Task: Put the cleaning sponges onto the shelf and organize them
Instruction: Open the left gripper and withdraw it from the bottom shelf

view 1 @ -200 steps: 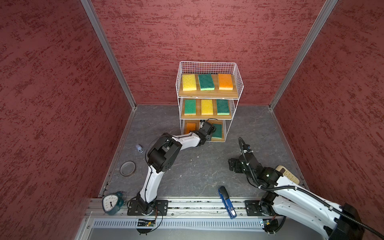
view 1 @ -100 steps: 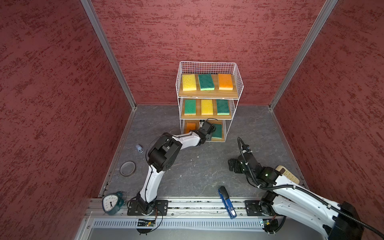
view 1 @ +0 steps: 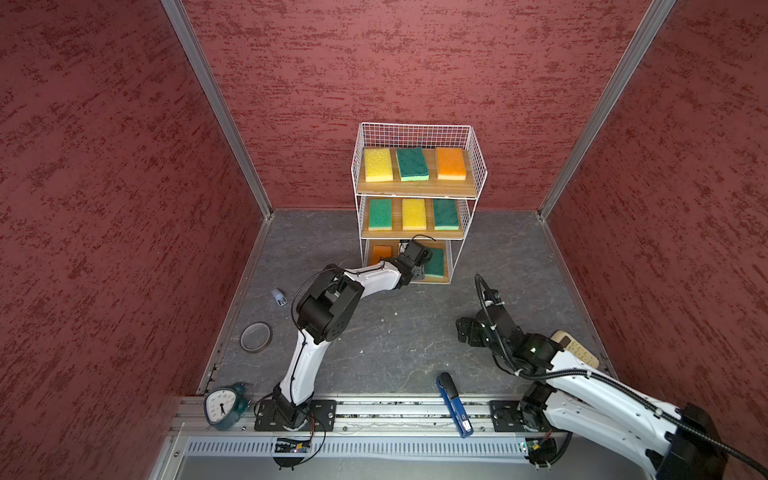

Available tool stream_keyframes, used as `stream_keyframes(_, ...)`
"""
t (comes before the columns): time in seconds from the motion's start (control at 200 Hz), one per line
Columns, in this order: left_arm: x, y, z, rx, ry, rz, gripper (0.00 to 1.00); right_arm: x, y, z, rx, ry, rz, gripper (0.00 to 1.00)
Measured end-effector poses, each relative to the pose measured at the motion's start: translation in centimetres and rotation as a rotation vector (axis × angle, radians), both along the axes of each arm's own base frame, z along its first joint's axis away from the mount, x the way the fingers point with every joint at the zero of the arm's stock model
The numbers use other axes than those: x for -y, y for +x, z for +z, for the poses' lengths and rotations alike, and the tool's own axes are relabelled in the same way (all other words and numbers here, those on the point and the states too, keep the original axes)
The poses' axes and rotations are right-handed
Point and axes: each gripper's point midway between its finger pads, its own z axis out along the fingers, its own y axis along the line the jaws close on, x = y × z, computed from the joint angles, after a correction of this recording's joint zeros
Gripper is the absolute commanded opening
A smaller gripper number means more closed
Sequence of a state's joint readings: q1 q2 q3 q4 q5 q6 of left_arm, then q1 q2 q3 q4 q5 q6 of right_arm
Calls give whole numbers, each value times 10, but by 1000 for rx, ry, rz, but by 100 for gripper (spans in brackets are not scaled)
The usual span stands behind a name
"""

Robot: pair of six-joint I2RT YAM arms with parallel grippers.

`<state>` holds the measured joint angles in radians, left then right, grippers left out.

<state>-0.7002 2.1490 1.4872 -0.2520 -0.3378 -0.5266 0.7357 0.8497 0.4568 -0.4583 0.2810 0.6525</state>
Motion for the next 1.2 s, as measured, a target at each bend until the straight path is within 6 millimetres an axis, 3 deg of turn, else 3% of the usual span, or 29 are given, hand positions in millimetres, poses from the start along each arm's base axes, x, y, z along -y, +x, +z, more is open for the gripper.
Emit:
stream_keyframes(0.526,-1,-6,4,-4,8,1,79,1,-1,1,5,6,-1,95)
stream_keyframes(0.872,-6,-27,37,27,-23,-20,79,3,-3,-1,-6,-8,-4,94)
stream_keyframes(1.092,-21,-52,48,27,-38,-22,78,4,-1,3,-2,-9,-12,92)
stream_keyframes(1.197,-25,-67,67,47,-64,-36,77,2,0,7,5,3,-17,90)
